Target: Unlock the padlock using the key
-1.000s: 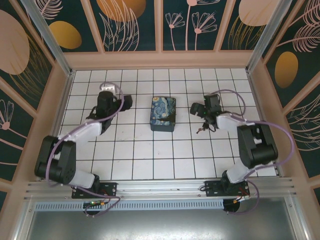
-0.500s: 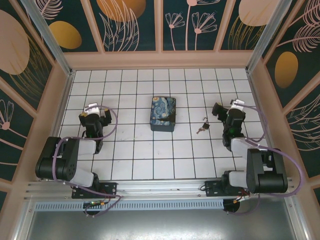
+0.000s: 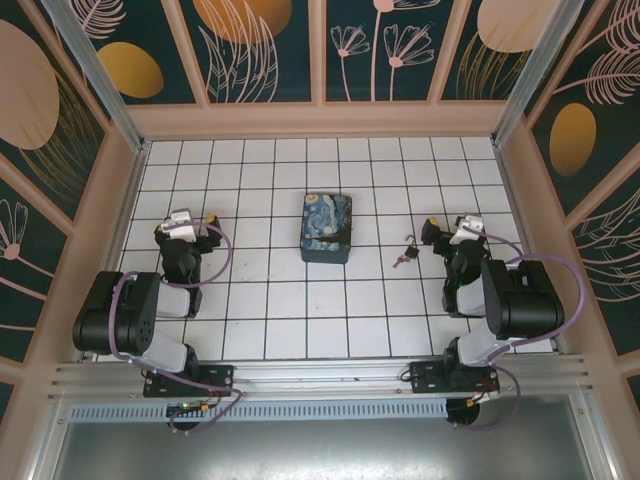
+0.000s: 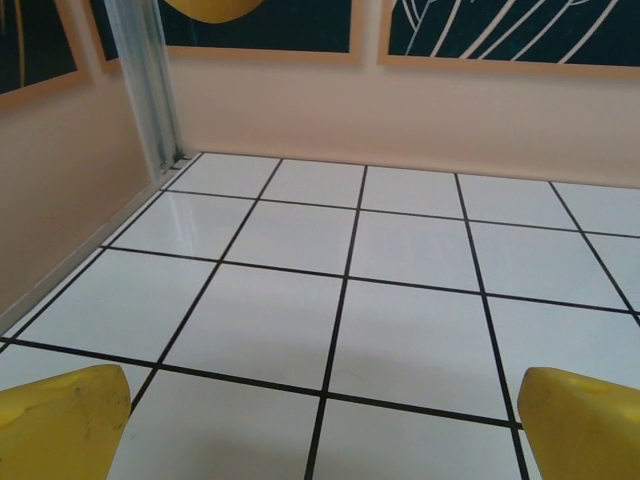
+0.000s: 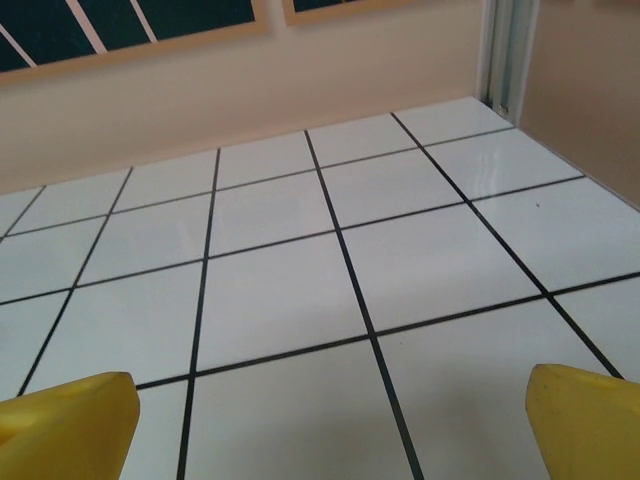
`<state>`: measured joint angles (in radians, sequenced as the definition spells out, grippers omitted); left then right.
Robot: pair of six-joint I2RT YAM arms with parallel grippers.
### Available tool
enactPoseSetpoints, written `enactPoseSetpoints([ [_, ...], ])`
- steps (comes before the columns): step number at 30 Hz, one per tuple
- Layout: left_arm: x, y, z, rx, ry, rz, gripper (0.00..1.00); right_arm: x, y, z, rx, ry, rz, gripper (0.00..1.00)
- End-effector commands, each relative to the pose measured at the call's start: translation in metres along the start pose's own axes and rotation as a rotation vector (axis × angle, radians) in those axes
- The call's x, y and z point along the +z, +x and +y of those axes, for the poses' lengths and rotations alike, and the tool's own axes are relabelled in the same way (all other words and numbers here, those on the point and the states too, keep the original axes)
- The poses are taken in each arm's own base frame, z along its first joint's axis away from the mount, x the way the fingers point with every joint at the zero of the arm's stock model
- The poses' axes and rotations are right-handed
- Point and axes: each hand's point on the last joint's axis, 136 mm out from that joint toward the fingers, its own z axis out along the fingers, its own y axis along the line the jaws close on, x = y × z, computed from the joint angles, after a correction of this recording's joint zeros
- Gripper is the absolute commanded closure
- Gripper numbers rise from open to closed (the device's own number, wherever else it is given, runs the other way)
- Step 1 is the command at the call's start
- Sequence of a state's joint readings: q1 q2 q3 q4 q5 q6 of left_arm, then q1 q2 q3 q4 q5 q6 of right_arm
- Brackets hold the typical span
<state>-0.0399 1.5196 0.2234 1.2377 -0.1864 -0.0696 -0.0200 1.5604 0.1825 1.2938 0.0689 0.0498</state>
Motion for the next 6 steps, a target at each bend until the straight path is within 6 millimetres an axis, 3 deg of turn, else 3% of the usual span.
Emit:
enactPoseSetpoints([
  [1, 0.0039, -0.0121, -0.0063, 0.012, 0.035, -0.039, 0.01, 0.0049, -0.0206, 0.0041, -0.012, -0.021, -0.068, 0.01],
  [6, -0.0007, -0.0152, -0.0040, 0.007, 0.029, -0.059, 0.01, 0.0046, -0.0202, 0.0040, -0.012, -0.021, -0.067, 0.01],
])
